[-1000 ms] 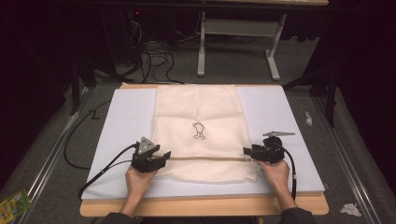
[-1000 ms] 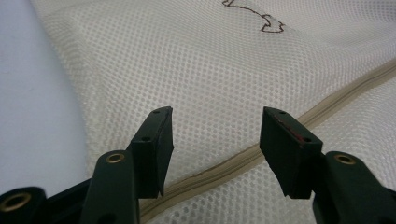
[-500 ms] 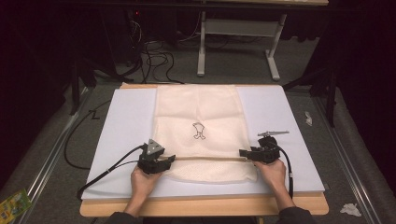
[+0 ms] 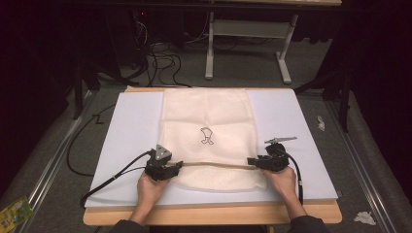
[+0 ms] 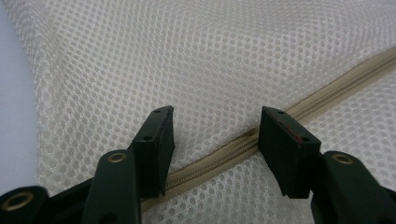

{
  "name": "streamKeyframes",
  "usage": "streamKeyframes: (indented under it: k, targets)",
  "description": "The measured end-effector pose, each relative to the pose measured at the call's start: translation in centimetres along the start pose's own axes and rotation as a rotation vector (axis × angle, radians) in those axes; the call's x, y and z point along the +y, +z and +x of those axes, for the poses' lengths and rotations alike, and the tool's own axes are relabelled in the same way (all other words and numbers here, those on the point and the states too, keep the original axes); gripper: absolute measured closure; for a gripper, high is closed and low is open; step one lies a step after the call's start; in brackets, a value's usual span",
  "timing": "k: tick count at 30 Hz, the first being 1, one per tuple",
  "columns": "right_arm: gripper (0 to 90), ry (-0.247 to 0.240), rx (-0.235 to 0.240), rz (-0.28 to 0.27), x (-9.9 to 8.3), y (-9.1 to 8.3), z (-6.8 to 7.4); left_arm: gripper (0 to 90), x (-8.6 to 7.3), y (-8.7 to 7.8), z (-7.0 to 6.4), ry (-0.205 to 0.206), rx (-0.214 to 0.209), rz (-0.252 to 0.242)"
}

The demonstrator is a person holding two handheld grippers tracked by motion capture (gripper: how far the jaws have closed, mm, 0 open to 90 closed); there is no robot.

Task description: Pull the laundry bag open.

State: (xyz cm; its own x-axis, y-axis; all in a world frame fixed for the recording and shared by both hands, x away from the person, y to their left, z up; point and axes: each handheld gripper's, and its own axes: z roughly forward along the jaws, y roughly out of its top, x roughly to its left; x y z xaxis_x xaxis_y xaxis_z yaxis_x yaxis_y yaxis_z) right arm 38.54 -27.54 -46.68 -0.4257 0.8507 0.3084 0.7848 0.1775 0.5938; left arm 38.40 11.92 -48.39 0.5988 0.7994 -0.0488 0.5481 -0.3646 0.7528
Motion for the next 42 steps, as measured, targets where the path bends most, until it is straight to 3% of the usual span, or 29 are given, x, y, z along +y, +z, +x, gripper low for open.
streamKeyframes:
  k: [2,5,12,22,23,29,34,37,42]
  targets:
    - [83.0,-0.024,-0.008,0.005,0.0,0.0,0.0,45.8,0.0,0.0,0.0,0.002,0.001,0.000]
    - [86.9,-0.031,0.001,-0.004,0.1,-0.1,-0.1,45.8,0.1,0.0,0.1,0.006,-0.003,0.004]
    - [88.0,-0.060,0.003,-0.044,0.6,-1.4,-0.1,45.5,0.3,-0.4,0.1,0.014,-0.013,0.001]
    - [88.3,-0.092,-0.001,-0.070,1.5,-2.4,0.6,43.5,1.8,-1.9,-0.7,0.016,-0.057,-0.051]
    - [88.3,-0.095,0.001,-0.072,1.6,-2.5,0.6,43.7,2.0,-1.9,-0.9,0.030,-0.046,-0.048]
    - [88.3,-0.099,0.001,-0.078,1.6,-2.7,0.7,43.9,3.2,-1.6,-2.7,0.067,-0.085,-0.053]
    - [88.3,-0.100,0.001,-0.079,1.8,-2.9,0.8,44.0,4.3,-1.1,-4.4,0.077,-0.141,-0.073]
    - [88.4,-0.109,0.003,-0.084,2.0,-3.1,1.0,44.8,5.0,-0.6,-5.6,0.108,-0.165,-0.067]
    - [88.4,-0.112,0.011,-0.087,2.4,-3.3,1.2,47.5,5.8,0.3,-7.4,0.124,-0.208,-0.066]
